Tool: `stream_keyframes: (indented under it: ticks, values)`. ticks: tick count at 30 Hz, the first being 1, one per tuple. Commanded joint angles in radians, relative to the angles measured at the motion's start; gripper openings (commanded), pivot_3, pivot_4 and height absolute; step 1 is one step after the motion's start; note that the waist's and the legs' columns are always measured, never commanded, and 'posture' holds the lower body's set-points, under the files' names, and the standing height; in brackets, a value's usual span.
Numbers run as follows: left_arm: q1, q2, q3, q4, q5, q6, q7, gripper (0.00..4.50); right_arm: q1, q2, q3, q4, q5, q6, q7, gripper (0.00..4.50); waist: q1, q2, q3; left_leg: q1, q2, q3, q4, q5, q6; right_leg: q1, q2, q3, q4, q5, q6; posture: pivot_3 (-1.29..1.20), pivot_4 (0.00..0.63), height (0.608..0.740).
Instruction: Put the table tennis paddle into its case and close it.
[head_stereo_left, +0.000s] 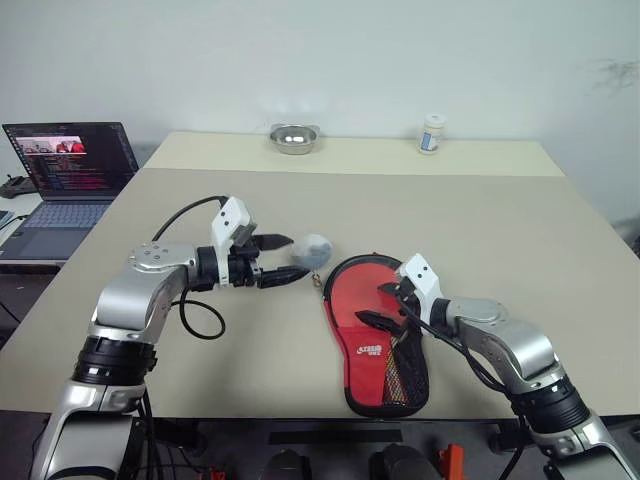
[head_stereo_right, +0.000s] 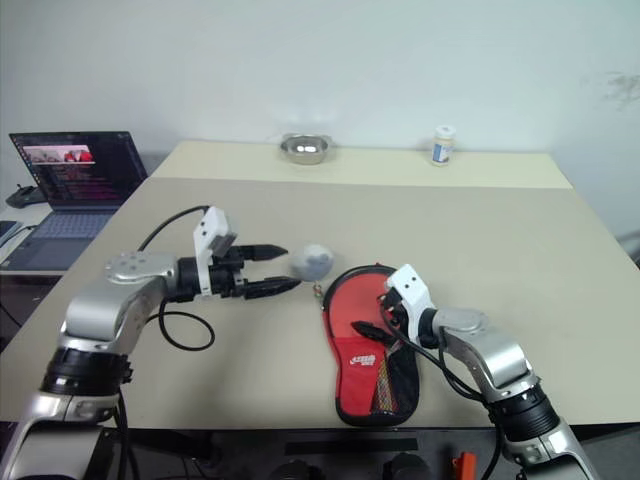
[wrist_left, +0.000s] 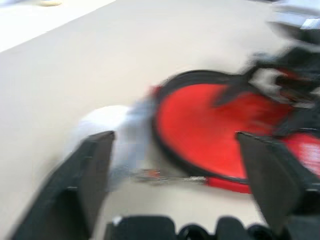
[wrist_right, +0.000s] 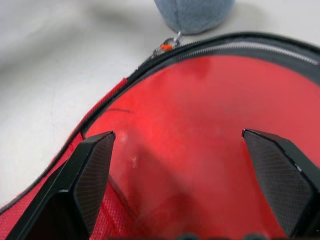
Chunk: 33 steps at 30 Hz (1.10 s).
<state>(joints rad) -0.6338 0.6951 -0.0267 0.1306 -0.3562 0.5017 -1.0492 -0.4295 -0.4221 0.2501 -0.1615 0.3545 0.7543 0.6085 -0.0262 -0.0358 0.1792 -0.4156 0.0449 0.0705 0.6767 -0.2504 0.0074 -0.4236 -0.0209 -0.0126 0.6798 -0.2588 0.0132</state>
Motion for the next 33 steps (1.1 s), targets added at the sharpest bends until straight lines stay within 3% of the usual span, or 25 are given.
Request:
stream_keyframes:
  ticks: [1, 14, 30, 33]
  values:
    - [-0.084, -0.036, -0.028, 0.109, 0.059, -0.073, 0.018, 4.49, 0.001, 0.018, -0.011, -0.015, -0.014, -0.02, -0.01, 4.5, 0.0, 0.0, 0.0, 0.0, 0.0, 0.0, 0.0, 0.0, 0.0, 0.0, 0.0, 0.0, 0.0, 0.0, 0.0, 0.0, 0.15, 0.74]
    - [-0.396, -0.251, -0.129, 0.838, 0.277, -0.38, 0.003, 4.49, 0.019, 0.065, -0.029, -0.061, -0.049, 0.011, -0.084, 4.5, -0.002, 0.0, 0.0, -0.001, -0.002, 0.001, 0.001, 0.0, 0.0, 0.0, 0.001, 0.0, 0.0, 0.0, 0.0, 0.0, 0.15, 0.74]
    - [-0.424, -0.281, -0.078, 0.936, 0.313, -0.429, -0.006, 4.49, 0.04, 0.061, -0.015, -0.069, -0.063, 0.04, -0.088, 4.5, -0.003, 0.0, 0.0, -0.001, -0.002, 0.001, 0.001, 0.0, 0.0, -0.001, 0.001, 0.0, 0.0, 0.0, 0.0, 0.0, 0.15, 0.74]
    - [-0.432, -0.286, -0.079, 0.944, 0.328, -0.416, 0.028, 3.93, 0.049, 0.037, 0.024, -0.061, -0.096, 0.039, -0.079, 4.5, -0.003, -0.001, 0.0, -0.001, -0.002, 0.001, 0.001, 0.0, 0.0, 0.0, 0.001, 0.0, 0.0, 0.0, 0.0, 0.0, 0.15, 0.74]
